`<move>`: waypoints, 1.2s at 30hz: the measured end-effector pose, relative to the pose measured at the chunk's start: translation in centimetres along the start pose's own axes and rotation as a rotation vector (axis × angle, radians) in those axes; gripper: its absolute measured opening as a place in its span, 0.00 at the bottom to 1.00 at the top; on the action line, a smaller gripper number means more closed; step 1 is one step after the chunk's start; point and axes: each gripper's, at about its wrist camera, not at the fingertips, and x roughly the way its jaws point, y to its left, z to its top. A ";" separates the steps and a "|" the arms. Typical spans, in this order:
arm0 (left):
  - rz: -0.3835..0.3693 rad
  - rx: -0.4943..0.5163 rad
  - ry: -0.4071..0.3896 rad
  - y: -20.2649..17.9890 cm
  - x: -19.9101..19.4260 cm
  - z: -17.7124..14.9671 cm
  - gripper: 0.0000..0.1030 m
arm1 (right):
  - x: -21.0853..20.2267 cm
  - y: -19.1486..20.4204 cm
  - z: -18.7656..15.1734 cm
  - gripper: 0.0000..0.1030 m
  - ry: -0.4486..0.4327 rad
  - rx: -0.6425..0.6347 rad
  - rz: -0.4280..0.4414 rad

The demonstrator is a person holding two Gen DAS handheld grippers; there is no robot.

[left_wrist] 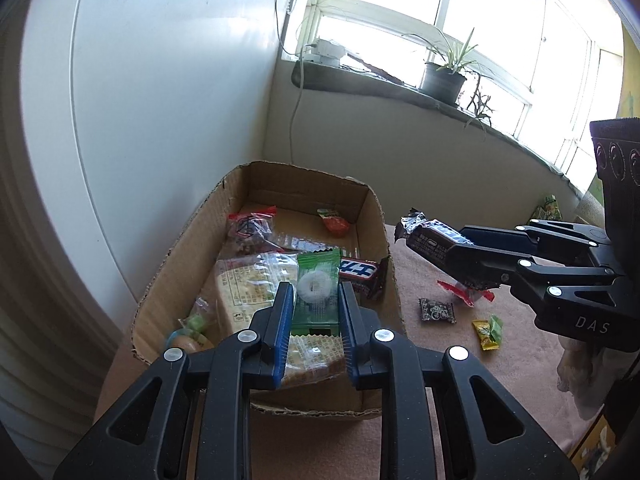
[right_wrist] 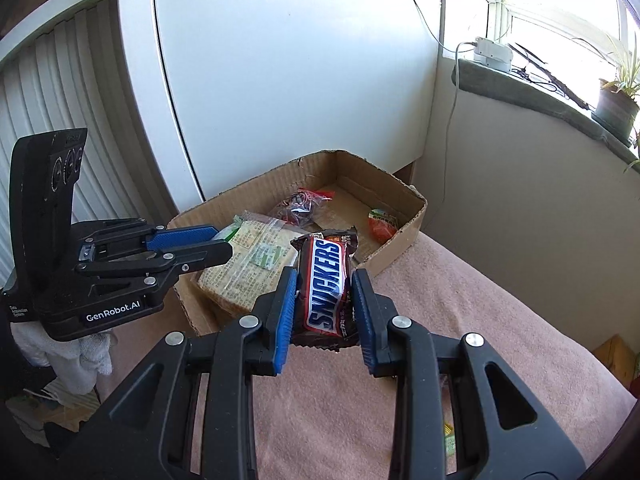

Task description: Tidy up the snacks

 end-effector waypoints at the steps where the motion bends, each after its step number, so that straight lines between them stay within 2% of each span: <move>1: 0.003 0.001 0.003 0.2 0.1 0.0 0.20 | 0.5 0.0 0.3 0.28 0.001 0.001 0.005; 13: 0.037 0.000 0.018 1.3 1.2 0.3 0.20 | 4.4 -0.7 1.8 0.28 0.016 0.041 0.039; 31: 0.055 -0.029 0.021 2.6 1.5 0.4 0.21 | 7.5 -0.1 3.0 0.28 0.046 0.051 0.067; 34: 0.061 -0.030 0.021 2.7 1.5 0.3 0.21 | 7.4 0.0 3.2 0.34 0.042 0.049 0.063; 36: 0.066 -0.032 0.021 2.7 1.4 0.3 0.22 | 7.3 -0.1 3.3 0.54 0.032 0.052 0.057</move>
